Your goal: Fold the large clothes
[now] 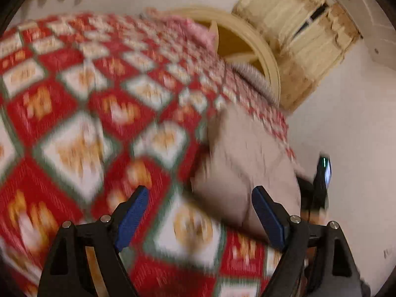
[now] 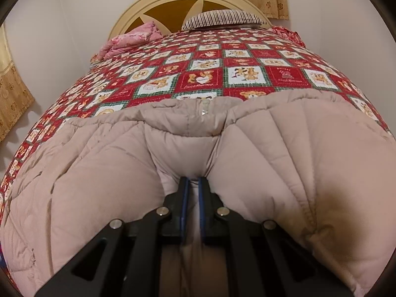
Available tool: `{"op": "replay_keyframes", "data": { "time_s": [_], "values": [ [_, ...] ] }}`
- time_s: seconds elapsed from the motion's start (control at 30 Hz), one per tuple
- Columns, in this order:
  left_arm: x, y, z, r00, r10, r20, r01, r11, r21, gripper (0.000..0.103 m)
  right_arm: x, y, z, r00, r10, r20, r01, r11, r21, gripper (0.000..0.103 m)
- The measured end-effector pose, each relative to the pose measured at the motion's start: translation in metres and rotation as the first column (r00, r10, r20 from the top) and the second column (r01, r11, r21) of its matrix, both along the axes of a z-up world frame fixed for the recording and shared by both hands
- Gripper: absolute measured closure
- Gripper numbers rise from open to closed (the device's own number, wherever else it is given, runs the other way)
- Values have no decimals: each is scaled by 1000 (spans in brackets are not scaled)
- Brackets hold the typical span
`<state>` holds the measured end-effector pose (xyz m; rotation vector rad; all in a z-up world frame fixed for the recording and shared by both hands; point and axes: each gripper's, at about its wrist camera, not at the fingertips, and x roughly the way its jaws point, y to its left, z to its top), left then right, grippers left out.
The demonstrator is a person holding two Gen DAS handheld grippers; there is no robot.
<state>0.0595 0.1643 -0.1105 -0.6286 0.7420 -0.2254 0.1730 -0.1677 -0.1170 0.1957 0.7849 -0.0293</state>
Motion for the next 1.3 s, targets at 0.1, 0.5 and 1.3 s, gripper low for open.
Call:
{"op": "replay_keyframes", "data": {
  "time_s": [0.1,0.5,1.3],
  "values": [
    [7,-37,-11,989,-145,-18,145,989,-5,17,0,1,0,1000,-2,-2,2,1000,-10,96],
    [115,-59,-21,999,31,-19,-35,966,-255,18,1,-1,-1,1000,-6,-3,6,1000,-3,96],
    [24,-66,134,797,-431,423,345,900,268,71,-40,142,-2,998,53,-41,-38,951,308,92]
  ]
}}
